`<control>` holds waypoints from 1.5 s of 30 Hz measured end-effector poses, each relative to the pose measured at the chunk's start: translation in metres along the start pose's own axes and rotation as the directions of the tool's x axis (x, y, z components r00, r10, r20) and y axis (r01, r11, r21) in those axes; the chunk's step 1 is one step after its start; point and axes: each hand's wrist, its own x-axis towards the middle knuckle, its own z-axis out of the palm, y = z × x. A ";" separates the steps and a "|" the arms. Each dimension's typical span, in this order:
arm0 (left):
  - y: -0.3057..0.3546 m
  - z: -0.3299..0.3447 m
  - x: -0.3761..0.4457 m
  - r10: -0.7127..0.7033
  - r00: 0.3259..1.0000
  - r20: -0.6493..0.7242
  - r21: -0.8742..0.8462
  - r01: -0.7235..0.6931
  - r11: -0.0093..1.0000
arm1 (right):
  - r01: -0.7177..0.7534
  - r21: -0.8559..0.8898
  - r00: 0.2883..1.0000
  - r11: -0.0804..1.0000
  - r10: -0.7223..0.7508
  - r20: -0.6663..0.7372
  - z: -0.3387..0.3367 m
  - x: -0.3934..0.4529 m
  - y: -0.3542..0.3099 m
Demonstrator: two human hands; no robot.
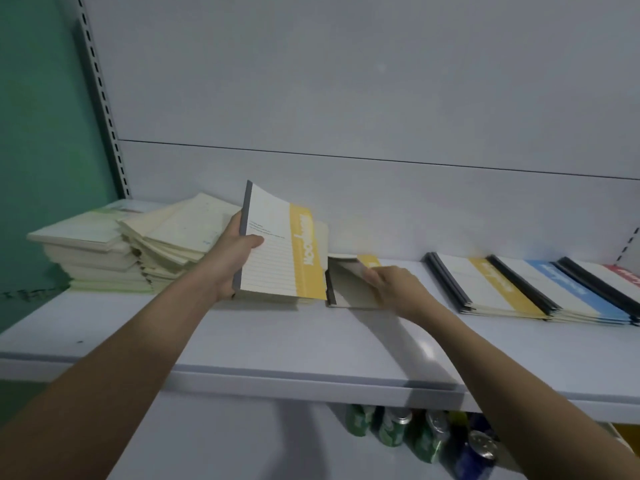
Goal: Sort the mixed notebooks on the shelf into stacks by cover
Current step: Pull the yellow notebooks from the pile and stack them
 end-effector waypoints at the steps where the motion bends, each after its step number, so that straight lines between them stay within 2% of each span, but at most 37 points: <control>1: 0.000 0.000 0.000 -0.011 1.000 0.004 -0.012 0.011 1.000 | 0.000 0.024 0.993 1.000 0.003 -0.121 -0.005 0.001 -0.002; 3: 0.001 0.004 -0.001 -0.028 0.999 0.015 -0.024 0.028 0.999 | 0.028 0.077 0.949 0.997 -0.003 -0.314 -0.012 -0.001 -0.014; 5: 0.000 0.012 -0.003 -0.042 0.999 0.031 -0.022 0.043 0.999 | 0.084 0.125 0.894 0.989 -0.019 -0.448 -0.012 -0.007 -0.033; 7: -0.002 0.019 -0.002 -0.055 0.997 0.048 -0.035 0.056 0.998 | 0.167 0.220 0.844 0.961 -0.024 -0.536 -0.009 -0.018 -0.059; 9: -0.002 0.027 0.001 -0.073 0.997 0.039 -0.070 0.076 0.995 | 0.270 0.204 0.819 0.941 -0.112 -0.563 -0.001 -0.030 -0.081; 12: 0.005 0.035 0.001 -0.123 0.991 0.052 -0.176 0.130 0.976 | 0.426 -0.067 0.760 0.902 -0.397 -0.514 0.017 -0.045 -0.099; 14: 0.007 0.037 0.001 -0.096 0.993 0.063 -0.175 0.105 0.979 | 0.532 -0.235 0.708 0.813 -0.580 -0.403 0.031 -0.046 -0.097; 15: 0.006 0.038 0.002 -0.081 0.995 0.065 -0.158 0.090 0.983 | 0.584 -0.258 0.697 0.770 -0.638 -0.328 0.034 -0.044 -0.095; 17: 0.001 0.035 0.003 -0.082 0.995 0.058 -0.143 0.090 0.986 | 0.651 -0.194 0.701 0.734 -0.679 -0.218 0.034 -0.041 -0.091; 18: -0.001 0.033 0.003 -0.087 0.995 0.050 -0.143 0.094 0.985 | 0.661 -0.130 0.712 0.739 -0.673 -0.201 0.031 -0.039 -0.088; 20: -0.005 0.027 0.006 -0.097 0.995 0.021 -0.144 0.099 0.985 | 0.613 0.005 0.750 0.790 -0.580 -0.319 0.024 -0.037 -0.081; 22: -0.004 0.019 0.007 -0.088 0.996 -0.012 -0.141 0.086 0.986 | 0.429 0.152 0.816 0.890 -0.310 -0.487 0.020 -0.030 -0.068; 23: -0.003 0.016 0.008 -0.080 0.996 -0.025 -0.140 0.076 0.987 | 0.319 0.183 0.841 0.930 -0.189 -0.507 0.019 -0.025 -0.059; 25: -0.001 0.008 0.010 -0.063 0.997 -0.051 -0.141 0.055 0.989 | 0.139 0.112 0.918 0.984 -0.086 -0.387 0.021 -0.010 -0.037; 27: 0.001 0.003 0.011 -0.055 0.996 -0.069 -0.144 0.045 0.988 | 0.047 -0.067 0.992 0.997 -0.055 -0.111 0.028 -0.004 -0.018; 29: 0.001 -0.001 0.011 -0.060 0.996 -0.068 -0.141 0.050 0.989 | 0.045 -0.179 0.992 0.983 -0.023 0.124 0.034 -0.004 -0.007; 31: 0.000 -0.003 0.012 -0.069 0.996 -0.052 -0.120 0.062 0.991 | 0.082 -0.236 0.984 0.968 -0.040 0.174 0.039 -0.005 -0.005; 36: 0.006 -0.008 0.013 -0.048 0.998 0.031 -0.008 0.048 0.999 | 0.099 -0.397 0.995 0.913 -0.096 0.027 0.037 -0.018 -0.014; 38: 0.009 -0.012 0.012 -0.031 0.997 0.065 0.038 0.028 0.999 | -0.008 -0.394 0.997 0.919 -0.022 -0.072 0.033 -0.021 -0.016; 41: 0.005 -0.015 0.007 -0.053 0.995 0.090 0.036 0.050 0.998 | -0.216 -0.054 0.920 0.975 0.185 -0.345 0.020 -0.024 -0.023; 43: -0.001 -0.009 0.003 -0.077 0.991 0.112 -0.001 0.077 0.997 | -0.228 0.120 0.837 0.966 0.257 -0.482 0.009 -0.027 -0.037; 45: -0.006 0.002 -0.002 -0.084 0.986 0.144 -0.034 0.089 0.995 | -0.159 0.227 0.758 0.961 0.266 -0.595 -0.003 -0.035 -0.056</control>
